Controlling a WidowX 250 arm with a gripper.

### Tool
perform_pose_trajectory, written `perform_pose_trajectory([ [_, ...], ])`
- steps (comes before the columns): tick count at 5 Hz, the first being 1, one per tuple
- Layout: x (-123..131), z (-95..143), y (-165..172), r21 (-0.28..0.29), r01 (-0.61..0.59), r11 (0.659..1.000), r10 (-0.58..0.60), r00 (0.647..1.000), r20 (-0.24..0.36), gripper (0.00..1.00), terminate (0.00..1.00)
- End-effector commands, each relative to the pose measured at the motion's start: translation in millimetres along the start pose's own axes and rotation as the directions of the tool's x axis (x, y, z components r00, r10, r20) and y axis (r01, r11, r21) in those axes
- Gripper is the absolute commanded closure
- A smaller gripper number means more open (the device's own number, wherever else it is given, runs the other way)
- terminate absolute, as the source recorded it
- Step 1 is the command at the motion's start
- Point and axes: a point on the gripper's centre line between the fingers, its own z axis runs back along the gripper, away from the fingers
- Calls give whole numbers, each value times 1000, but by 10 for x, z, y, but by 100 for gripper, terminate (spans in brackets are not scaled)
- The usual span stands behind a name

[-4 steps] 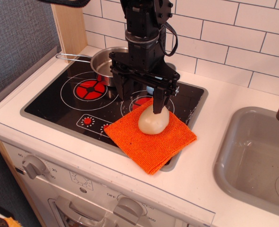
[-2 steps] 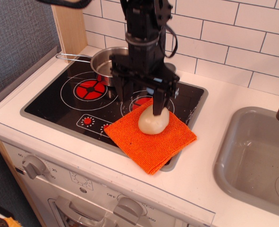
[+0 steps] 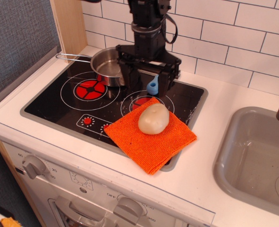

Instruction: Pick up the spatula and put it down left side of cloth

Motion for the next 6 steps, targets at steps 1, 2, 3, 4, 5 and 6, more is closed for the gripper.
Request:
perform_pose_trajectory([
  [1, 586, -126, 142, 22, -59, 998, 58, 997, 44, 0, 0],
  [2, 624, -376, 147, 24, -68, 997, 68, 998, 4, 0, 0],
  [3, 572, -472, 132, 31, -66, 997, 67, 998, -14, 100, 0],
  [4, 561, -237, 63, 14, -54, 998, 54, 998, 44, 100, 0],
  [5, 510, 174, -4, -8, -36, 999, 37, 990, 133, 100, 0],
  [6, 244, 486, 64, 8, -57, 998, 55, 983, 176, 100, 0],
])
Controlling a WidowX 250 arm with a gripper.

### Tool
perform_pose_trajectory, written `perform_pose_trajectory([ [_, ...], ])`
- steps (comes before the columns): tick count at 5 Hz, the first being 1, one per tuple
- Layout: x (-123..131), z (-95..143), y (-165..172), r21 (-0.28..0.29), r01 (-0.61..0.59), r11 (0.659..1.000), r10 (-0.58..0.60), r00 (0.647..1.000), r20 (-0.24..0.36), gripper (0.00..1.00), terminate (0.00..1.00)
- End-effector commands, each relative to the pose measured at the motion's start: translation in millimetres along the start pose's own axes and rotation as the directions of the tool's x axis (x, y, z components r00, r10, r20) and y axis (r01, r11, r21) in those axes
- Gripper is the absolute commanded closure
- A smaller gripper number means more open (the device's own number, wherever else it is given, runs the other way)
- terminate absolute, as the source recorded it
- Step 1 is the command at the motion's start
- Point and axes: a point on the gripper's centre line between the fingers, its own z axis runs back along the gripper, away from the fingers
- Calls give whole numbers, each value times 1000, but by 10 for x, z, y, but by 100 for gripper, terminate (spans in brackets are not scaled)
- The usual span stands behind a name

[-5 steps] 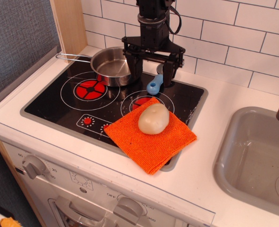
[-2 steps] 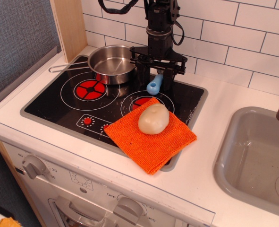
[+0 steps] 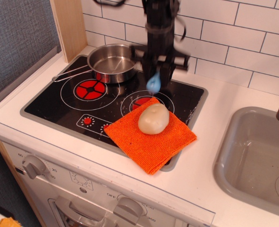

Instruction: Pick up the spatula and put it down left side of cloth

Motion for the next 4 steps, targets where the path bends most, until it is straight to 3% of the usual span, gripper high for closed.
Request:
perform_pose_trajectory([
  [1, -531, 577, 374, 74, -44, 996, 38, 996, 80, 100, 0],
  [2, -850, 373, 706, 135, -52, 989, 52, 999, 7, 100, 0],
  [4, -1066, 85, 1147, 148, -95, 984, 99, 995, -26, 100, 0],
])
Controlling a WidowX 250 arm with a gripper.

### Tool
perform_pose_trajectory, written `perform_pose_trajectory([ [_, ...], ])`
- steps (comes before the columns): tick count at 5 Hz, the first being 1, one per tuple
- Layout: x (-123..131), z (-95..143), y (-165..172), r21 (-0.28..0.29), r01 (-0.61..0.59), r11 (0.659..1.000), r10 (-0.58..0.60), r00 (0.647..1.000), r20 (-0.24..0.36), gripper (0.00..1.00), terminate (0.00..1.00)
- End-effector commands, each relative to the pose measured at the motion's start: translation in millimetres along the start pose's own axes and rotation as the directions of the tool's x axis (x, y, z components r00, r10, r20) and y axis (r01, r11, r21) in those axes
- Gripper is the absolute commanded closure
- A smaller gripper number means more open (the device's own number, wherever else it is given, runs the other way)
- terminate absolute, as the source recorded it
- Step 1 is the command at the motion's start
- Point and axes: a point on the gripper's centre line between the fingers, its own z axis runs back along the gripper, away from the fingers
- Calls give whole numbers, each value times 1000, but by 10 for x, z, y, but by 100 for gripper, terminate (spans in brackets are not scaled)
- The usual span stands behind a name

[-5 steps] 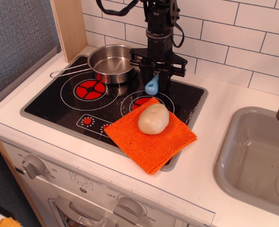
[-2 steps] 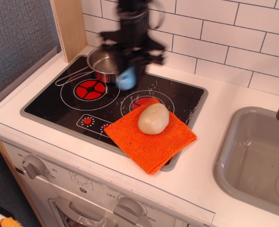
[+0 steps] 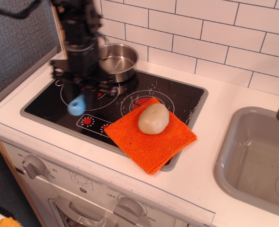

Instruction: Pick up the spatula and put it down left side of cloth

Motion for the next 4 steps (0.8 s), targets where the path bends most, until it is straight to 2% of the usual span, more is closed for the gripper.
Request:
perform_pose_trajectory([
  [1, 26, -171, 185, 1, -10, 1000, 10, 1000, 8, 100, 0],
  [2, 11, -286, 150, -17, 20, 1000, -20, 1000, -22, 0, 0],
  [3, 15, -193, 115, -21, 61, 998, -61, 998, 5, 0, 0],
  [4, -40, 14, 70, -32, 82, 996, -80, 995, 59, 0, 0],
])
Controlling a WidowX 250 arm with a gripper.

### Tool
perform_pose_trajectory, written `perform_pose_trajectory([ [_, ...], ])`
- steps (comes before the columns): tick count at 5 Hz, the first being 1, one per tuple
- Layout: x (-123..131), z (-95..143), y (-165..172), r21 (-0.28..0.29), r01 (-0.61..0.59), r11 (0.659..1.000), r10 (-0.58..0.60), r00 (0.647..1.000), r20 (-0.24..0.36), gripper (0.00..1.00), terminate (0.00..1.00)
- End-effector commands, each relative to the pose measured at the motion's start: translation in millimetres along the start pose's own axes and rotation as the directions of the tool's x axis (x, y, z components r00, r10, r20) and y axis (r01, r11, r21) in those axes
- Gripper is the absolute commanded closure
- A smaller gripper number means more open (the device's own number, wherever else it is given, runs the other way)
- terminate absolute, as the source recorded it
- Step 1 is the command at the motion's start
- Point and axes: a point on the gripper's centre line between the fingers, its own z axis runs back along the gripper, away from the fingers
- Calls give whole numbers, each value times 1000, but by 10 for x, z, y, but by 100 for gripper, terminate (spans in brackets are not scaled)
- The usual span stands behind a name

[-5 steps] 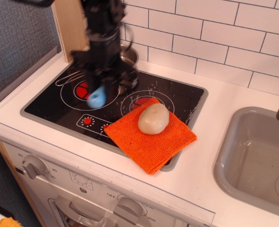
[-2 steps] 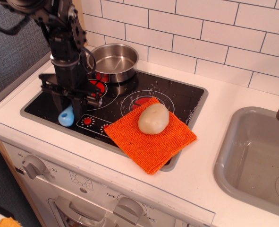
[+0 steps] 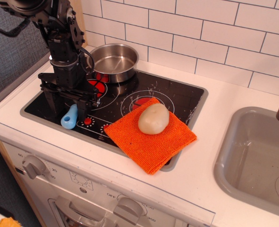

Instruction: Pick up the spatula and put it down left side of cloth

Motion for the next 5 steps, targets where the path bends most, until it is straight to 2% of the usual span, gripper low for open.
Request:
perform_pose_trajectory([
  [1, -96, 564, -104, -21, 41, 999, -38, 990, 134, 0, 0],
  [2, -126, 661, -127, -29, 43, 999, -38, 989, 145, 0, 0],
  [3, -120, 654, -152, -37, 73, 997, -68, 992, 102, 0, 0],
  [4, -120, 654, -152, -37, 73, 997, -68, 992, 102, 0, 0],
  [5, -120, 654, -152, -37, 73, 997, -68, 992, 102, 0, 100],
])
